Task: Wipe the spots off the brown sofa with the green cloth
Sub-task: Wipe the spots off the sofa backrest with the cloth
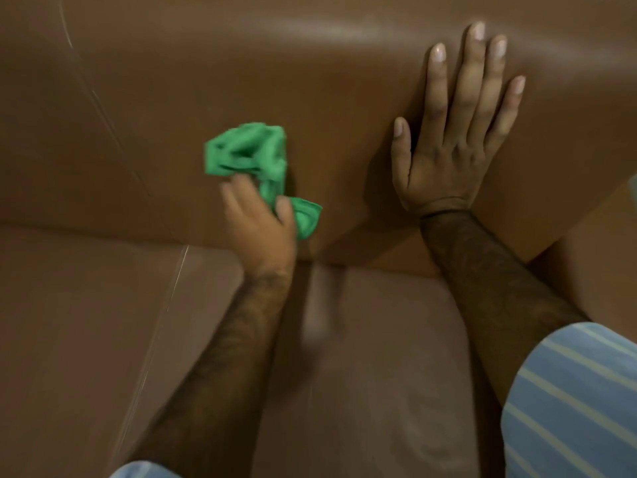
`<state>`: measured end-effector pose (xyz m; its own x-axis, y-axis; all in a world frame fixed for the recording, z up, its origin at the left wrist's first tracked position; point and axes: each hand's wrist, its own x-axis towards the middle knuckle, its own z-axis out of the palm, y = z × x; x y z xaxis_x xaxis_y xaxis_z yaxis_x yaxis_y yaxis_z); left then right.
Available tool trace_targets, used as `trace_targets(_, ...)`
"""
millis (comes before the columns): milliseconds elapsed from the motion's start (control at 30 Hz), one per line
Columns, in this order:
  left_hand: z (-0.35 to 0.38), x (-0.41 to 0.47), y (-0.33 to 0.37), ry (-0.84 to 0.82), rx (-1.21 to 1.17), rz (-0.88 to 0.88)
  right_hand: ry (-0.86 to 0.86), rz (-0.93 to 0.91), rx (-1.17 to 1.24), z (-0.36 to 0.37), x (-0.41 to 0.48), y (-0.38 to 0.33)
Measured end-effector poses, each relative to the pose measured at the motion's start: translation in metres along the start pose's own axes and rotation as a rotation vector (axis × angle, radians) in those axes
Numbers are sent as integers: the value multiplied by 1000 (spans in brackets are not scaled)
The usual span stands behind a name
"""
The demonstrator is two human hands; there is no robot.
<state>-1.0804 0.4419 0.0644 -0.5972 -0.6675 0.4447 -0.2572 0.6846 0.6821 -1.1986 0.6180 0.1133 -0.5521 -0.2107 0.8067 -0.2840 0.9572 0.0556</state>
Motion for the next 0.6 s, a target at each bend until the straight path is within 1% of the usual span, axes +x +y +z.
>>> trace_targets(100,10,-29,5,-331,210,394,-10,3,14,-3,-1,-1)
trace_targets(133,10,-36,4,-436,243,478,-16,9,18,-4,-2,-2)
trace_targets(167,7,-41,1,-533,259,494,-25,20,23,-6,-3,-3)
trace_targets(200,3,-45,-3,-608,264,471,-42,34,33,-8,-7,-5)
trace_targets(267,-11,-51,-15,-715,258,430,-112,53,78,-17,-23,-9)
trace_targets(300,-19,-56,-22,-746,251,454,-174,52,111,-22,-39,-11)
trace_targets(367,-36,-71,-35,-810,256,553,-347,33,200,-34,-81,-13)
trace_targets(467,-57,-113,-54,-941,258,642,-655,40,438,-50,-165,-10)
trace_targets(533,-70,-144,-70,-1065,225,611,-895,95,561,-63,-217,-11)
trace_targets(600,-83,-167,-84,-1171,146,512,-1141,122,658,-78,-251,-12)
